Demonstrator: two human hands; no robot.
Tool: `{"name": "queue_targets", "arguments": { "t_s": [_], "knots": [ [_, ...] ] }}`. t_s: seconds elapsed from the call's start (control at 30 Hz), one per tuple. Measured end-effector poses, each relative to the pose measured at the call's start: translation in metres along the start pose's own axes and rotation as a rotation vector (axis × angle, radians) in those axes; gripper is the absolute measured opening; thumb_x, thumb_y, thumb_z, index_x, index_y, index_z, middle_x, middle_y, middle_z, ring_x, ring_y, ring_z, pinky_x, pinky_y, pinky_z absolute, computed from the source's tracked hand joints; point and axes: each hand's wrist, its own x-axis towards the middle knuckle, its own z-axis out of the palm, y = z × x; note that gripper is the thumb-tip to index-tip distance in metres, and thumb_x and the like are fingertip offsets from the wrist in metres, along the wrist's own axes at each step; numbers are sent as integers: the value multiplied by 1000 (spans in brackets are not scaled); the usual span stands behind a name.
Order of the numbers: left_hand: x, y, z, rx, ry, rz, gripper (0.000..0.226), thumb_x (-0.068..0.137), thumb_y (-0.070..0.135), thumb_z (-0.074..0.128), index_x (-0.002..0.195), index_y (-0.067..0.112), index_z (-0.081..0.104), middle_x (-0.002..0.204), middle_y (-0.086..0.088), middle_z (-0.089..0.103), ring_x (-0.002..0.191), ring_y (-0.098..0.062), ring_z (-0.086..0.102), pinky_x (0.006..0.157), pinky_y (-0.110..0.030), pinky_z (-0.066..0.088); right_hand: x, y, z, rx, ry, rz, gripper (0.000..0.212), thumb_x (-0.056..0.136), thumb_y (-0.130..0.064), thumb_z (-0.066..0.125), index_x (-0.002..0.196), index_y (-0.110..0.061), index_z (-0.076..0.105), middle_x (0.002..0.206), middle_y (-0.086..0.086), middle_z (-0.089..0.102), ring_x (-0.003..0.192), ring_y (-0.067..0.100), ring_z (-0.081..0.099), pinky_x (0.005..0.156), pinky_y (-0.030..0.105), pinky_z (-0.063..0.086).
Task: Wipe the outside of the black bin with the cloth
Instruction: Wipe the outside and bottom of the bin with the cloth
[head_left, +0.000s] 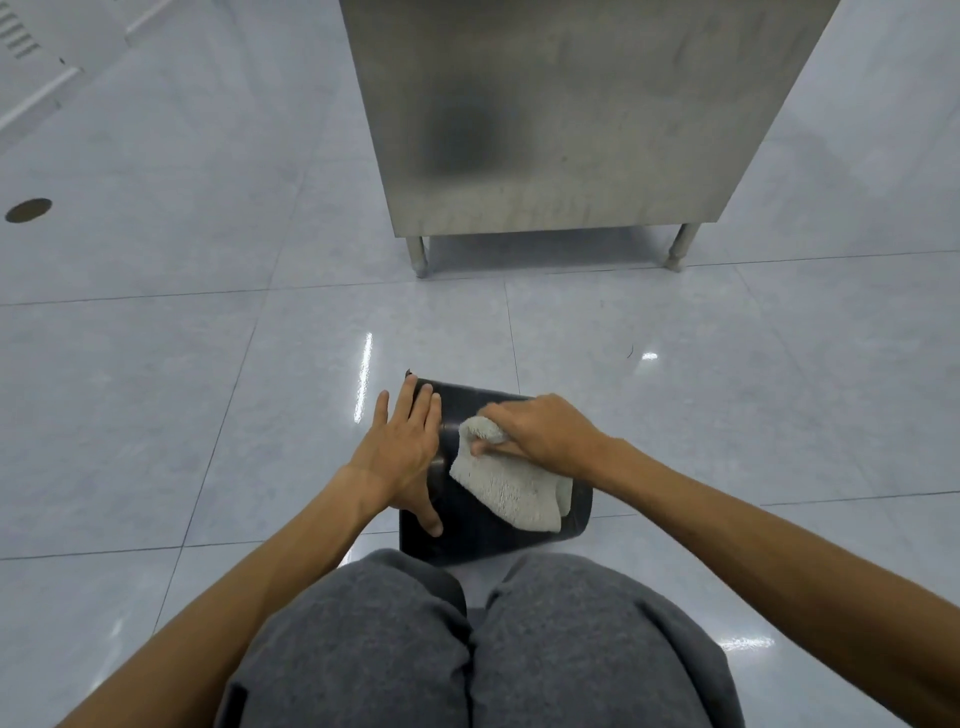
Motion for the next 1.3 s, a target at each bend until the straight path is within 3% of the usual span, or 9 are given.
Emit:
{"name": "queue_targets", "arguments": {
  "t_s": [0.17,0.3,0.4,0.57,0.67,0.83,0.97,1.1,1.3],
  "knots": [
    [-5,4,7,14,18,-2,161,49,88,71,155,-2,-12,165,-21,-14,149,-42,-23,119,-61,-2,36,38,21,-107,81,74,86,89,-86,20,87,-13,63,69,1,65,57,24,62,46,30,39],
    [-6,4,10,-17,20,-13,162,48,87,73,155,-1,-12,165,-21,-14,149,-41,-23,120,-61,-2,39,41,33,-183,228,146,77,86,-82,39,102,-15,72,89,3,71,76,25,65,54,37,50],
    [-4,3,6,-17,16,-4,162,49,87,73,155,-1,-11,165,-21,-14,149,-42,-23,121,-61,-1,35,35,30,-297,288,207,75,86,-82,42,105,-16,71,97,5,66,83,26,58,72,42,44],
    [-4,4,8,-3,22,-13,163,47,89,71,155,-1,-11,165,-21,-14,149,-42,-22,121,-62,2,31,1,33,-174,242,345,33,94,-44,70,100,-11,70,91,8,64,79,28,59,71,38,40],
    [-7,6,8,4,34,-8,163,48,88,72,155,-2,-11,165,-22,-12,150,-43,-19,121,-58,0,26,-16,50,79,161,545,33,108,-35,49,118,-12,69,109,9,67,96,30,63,87,43,45],
    [-13,8,7,-4,39,-8,162,50,87,73,154,-4,-12,165,-23,-11,150,-43,-17,124,-54,1,15,-26,55,121,38,631,57,107,-52,24,150,-23,49,147,-4,57,138,22,47,117,59,20],
    [-8,4,3,-26,21,-3,164,48,87,73,154,-4,-13,165,-23,-13,150,-41,-19,122,-52,-1,-18,-58,63,81,48,555,66,103,-62,22,162,-32,24,168,-10,28,158,27,14,118,74,-4],
    [-1,-1,0,-41,8,19,163,49,88,72,155,-3,-12,165,-22,-14,150,-41,-21,125,-51,1,-64,-86,93,-38,35,450,81,99,-68,27,166,-30,2,174,-3,10,159,32,7,115,75,3],
    [-5,1,9,53,46,54,160,52,94,62,153,-6,-11,164,-26,-11,149,-46,-18,124,-53,0,-68,-89,104,-93,3,443,85,96,-80,21,164,-29,18,173,1,17,158,34,17,118,74,1]
  ]
}}
